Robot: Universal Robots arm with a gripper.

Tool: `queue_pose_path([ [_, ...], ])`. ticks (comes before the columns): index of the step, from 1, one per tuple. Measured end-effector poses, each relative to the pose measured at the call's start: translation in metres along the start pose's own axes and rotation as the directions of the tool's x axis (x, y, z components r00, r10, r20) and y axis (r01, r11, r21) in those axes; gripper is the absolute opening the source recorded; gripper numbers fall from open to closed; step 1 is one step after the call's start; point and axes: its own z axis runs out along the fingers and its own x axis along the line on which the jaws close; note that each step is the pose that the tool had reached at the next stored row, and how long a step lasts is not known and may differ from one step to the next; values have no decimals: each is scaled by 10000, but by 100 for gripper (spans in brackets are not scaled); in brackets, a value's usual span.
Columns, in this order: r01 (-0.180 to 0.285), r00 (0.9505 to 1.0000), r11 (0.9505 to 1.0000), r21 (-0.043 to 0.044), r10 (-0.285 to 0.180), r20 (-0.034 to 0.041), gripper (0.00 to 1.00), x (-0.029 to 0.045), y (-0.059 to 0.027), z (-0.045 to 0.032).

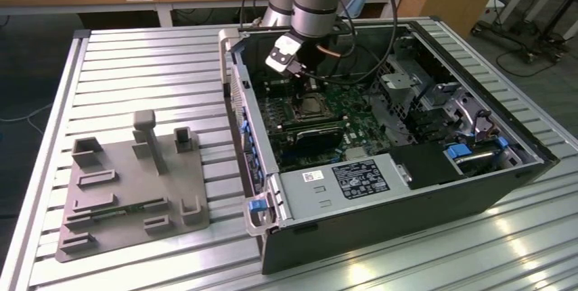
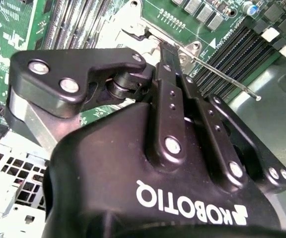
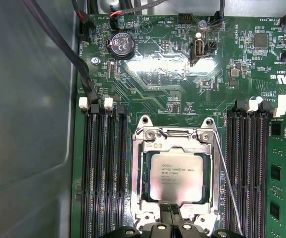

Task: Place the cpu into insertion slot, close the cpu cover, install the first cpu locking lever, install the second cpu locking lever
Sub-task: 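Close the cpu cover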

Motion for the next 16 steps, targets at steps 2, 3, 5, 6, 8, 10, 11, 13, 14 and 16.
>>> queue_pose_path([
  [2, -1, 10000, 10000, -4, 1, 0, 10, 0, 10, 0],
  [3, -2, 10000, 10000, -4, 2, 0, 10, 0, 18, 1],
  [5, -1, 10000, 10000, -5, 1, 0, 10, -1, 40, 3],
  [6, -1, 10000, 10000, -4, 1, 0, 10, -1, 52, 4],
  [8, -2, 10000, 10000, -4, 2, 1, 10, -2, 83, 8],
  [10, -2, 10000, 10000, -4, 2, 4, 10, -3, 123, 12],
  [11, -2, 10000, 10000, -3, 2, 6, 10, -3, 147, 14],
  [13, -1, 10000, 10000, -3, 1, 11, 10, -4, 180, 16],
  [14, -1, 10000, 10000, -3, 1, 18, 10, -5, 188, 16],
  [16, -2, 10000, 10000, -4, 2, 33, 10, -5, 195, 16],
])
